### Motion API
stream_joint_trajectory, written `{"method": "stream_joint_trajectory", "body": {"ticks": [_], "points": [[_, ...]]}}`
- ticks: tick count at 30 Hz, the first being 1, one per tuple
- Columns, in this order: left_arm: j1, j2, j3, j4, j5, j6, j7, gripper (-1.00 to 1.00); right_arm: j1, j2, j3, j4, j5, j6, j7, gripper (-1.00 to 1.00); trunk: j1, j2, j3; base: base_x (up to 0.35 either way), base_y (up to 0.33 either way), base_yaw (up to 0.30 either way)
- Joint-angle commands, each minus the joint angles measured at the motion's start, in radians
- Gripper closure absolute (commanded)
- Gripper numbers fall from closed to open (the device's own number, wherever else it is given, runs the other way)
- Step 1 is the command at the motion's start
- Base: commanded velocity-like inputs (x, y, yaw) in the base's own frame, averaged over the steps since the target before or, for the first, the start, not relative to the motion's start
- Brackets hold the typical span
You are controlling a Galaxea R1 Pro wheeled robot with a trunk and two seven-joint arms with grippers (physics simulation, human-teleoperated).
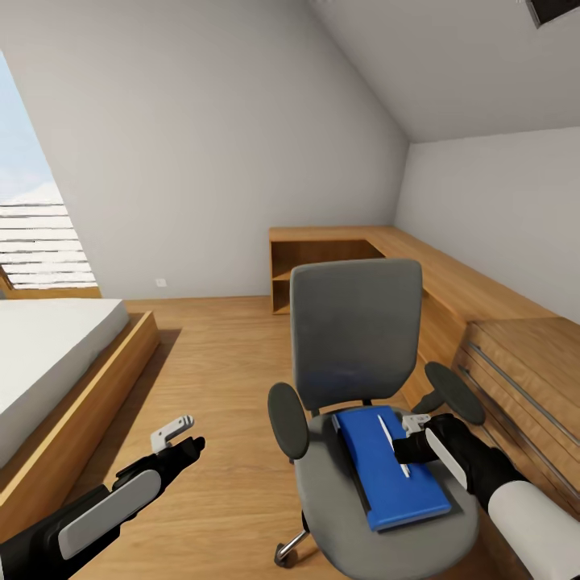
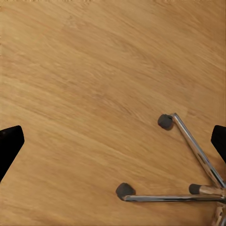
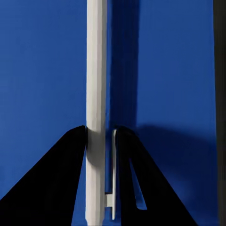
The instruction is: In the bedroom, organize the workspace by keeping the computer under the desk, ensuring the monitor is on the desk, placing the keyboard on the desk next to the monitor, placing the mouse on the desk next to the keyboard, moving the folder from the swivel chair onto the desk next to the mouse, stacking the notebook on top of the folder with the pen on top of the notebook, and positioning the swivel chair next to the desk.
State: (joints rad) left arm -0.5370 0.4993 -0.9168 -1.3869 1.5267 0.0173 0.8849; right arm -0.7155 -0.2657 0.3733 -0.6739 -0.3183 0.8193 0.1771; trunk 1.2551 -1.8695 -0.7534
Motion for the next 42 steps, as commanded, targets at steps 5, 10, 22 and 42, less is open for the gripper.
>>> {"method": "stream_joint_trajectory", "body": {"ticks": [5,10,22,42], "points": [[-0.001,0.001,-0.003,-0.001,0.002,0.0,0.007,-1.0,-0.001,-0.001,0.004,-0.001,0.002,0.003,0.004,1.0,-0.019,0.035,0.015,0.0,0.0,0.0],[-0.001,0.001,-0.003,0.0,0.003,0.001,0.008,-1.0,-0.001,-0.001,0.004,-0.001,0.002,0.002,0.004,1.0,-0.039,0.07,0.03,0.0,0.0,0.0],[-0.001,-0.002,-0.001,0.124,0.002,0.001,0.006,-1.0,0.0,-0.009,-0.002,-0.05,0.002,-0.004,0.008,1.0,-0.085,0.154,0.068,0.0,0.0,0.0],[-0.001,-0.003,0.013,0.222,0.002,0.001,0.003,-1.0,0.026,-0.019,-0.074,-0.259,0.002,0.003,-0.009,1.0,-0.161,0.294,0.131,-0.131,0.0,0.0]]}}
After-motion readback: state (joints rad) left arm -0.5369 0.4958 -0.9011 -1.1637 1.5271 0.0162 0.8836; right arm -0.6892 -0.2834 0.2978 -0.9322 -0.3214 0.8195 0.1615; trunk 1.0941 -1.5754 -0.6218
